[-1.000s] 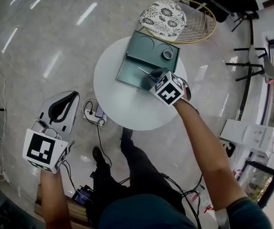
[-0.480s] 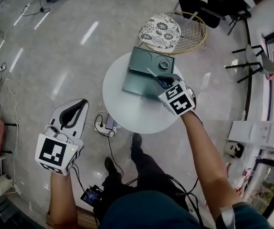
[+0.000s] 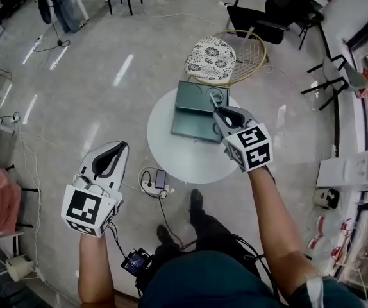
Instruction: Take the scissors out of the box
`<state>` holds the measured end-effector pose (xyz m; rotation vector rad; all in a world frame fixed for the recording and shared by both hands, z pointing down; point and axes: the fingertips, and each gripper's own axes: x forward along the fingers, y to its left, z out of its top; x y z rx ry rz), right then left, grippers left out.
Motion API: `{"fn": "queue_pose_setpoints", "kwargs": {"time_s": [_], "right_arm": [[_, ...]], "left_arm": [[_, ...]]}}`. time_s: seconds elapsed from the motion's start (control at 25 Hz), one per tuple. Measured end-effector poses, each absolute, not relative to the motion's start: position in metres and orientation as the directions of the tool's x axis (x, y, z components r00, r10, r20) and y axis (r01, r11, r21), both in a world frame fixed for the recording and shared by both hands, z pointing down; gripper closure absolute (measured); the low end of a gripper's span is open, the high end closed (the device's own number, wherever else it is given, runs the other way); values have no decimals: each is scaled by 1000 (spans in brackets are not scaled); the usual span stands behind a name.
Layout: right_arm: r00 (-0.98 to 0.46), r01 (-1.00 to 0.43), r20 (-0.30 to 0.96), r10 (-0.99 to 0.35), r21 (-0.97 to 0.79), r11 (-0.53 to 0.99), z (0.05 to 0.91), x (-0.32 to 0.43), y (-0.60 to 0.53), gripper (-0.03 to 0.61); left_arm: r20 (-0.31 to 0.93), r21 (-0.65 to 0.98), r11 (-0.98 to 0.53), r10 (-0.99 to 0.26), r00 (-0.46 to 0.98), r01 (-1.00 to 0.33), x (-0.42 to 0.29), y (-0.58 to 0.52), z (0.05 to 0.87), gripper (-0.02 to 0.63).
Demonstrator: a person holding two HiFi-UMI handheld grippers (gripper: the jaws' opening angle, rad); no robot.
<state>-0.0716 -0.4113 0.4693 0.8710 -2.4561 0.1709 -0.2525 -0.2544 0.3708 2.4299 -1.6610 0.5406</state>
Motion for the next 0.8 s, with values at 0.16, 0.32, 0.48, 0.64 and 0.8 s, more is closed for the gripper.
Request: {"fn": "queue_pose_setpoints", "kwargs": {"time_s": [0.16,0.32,0.48,0.64,0.8], "right_arm": [[-678,-647,441,-588,21,762,426,-64,-394,499],[-686,-669,372,-625,16,743,385,-55,-374,500],[-692,-680,320,-647,12,733,355,-46,-354,499],[-702,-683,278,-656,0,731,335,-40,-333,499],[-709,-684,248,-660,-12,730,317,-32,-317,499]], "left_arm": [[345,-109,-392,-877,335,-914,-252,-246,344,595],[316,-130,-398,-885,343,-908,-251,-234,318,594],[292,-147,-405,-889,352,-902,-249,-223,303,594],[271,-156,-410,-893,361,-899,-244,-213,290,594],[257,-167,-416,-894,368,-894,-238,-204,277,594]]}}
